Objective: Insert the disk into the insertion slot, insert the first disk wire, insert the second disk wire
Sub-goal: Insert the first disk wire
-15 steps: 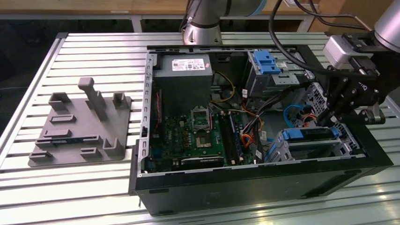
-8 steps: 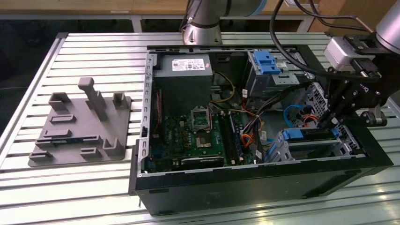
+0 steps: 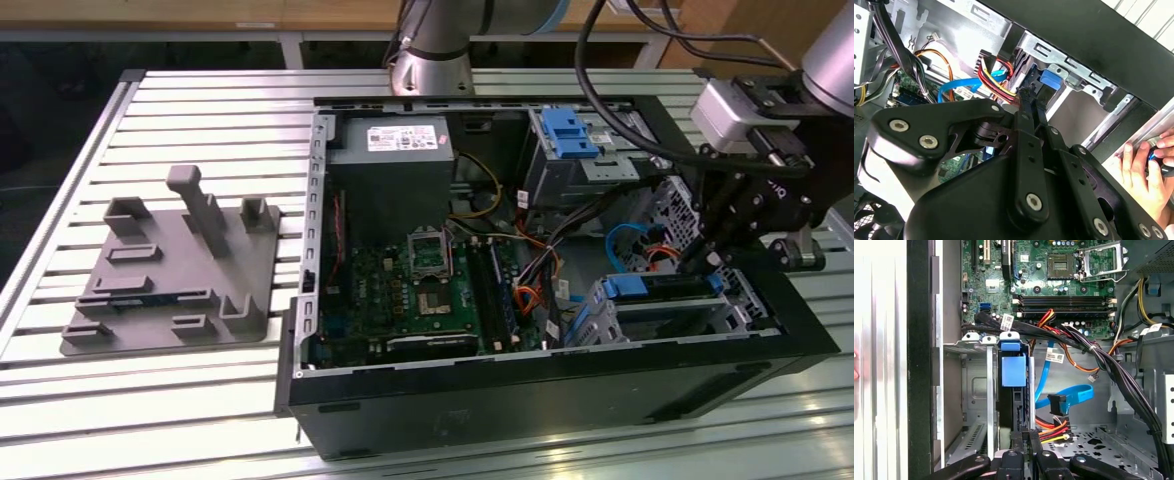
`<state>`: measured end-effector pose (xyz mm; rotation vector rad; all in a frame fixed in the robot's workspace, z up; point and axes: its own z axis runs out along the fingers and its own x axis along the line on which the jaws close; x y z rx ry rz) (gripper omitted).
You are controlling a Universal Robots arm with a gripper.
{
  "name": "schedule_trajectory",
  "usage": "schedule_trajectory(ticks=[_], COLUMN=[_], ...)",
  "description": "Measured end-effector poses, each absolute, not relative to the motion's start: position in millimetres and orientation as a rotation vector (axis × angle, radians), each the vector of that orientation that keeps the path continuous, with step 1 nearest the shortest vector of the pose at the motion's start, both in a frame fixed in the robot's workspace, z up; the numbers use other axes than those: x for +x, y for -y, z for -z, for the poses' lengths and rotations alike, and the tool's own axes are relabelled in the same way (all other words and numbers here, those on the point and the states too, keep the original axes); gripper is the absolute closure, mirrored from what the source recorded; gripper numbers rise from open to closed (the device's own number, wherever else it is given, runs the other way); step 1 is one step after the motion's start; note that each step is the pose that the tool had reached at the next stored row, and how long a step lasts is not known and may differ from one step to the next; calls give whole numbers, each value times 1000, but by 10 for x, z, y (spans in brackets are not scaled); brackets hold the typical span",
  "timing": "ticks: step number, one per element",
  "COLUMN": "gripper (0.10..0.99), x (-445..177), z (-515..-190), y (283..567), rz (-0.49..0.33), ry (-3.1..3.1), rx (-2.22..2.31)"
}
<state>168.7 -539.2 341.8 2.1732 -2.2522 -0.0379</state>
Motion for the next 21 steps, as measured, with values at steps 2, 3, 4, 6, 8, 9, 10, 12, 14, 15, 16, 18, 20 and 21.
schedule_trajectory(ticks=[2,3,4,6,8,9,10,12,14,15,16,18,20,21], gripper=[922,922,922,922,922,922,922,922,922,922,922,922,922,922], x=[1687,1687,1687,1686,1686,1686,1686,1686,1686,1686,1686,1686,1686,1686], z=[-3417,-3417,-3417,-3354,-3352,-3350,-3348,-3325,-3322,-3320,-3318,-3312,-3303,-3299], y=[5396,5397,5397,5398,5398,5398,5398,5399,5398,5398,5398,5398,5398,5398], rz=[38,38,38,35,35,35,35,35,35,35,35,35,35,35], ry=[2253,2253,2253,2253,2253,2253,2253,2253,2252,2252,2252,2252,2252,2252], rx=[2173,2172,2172,2170,2170,2170,2170,2170,2170,2170,2170,2170,2170,2170])
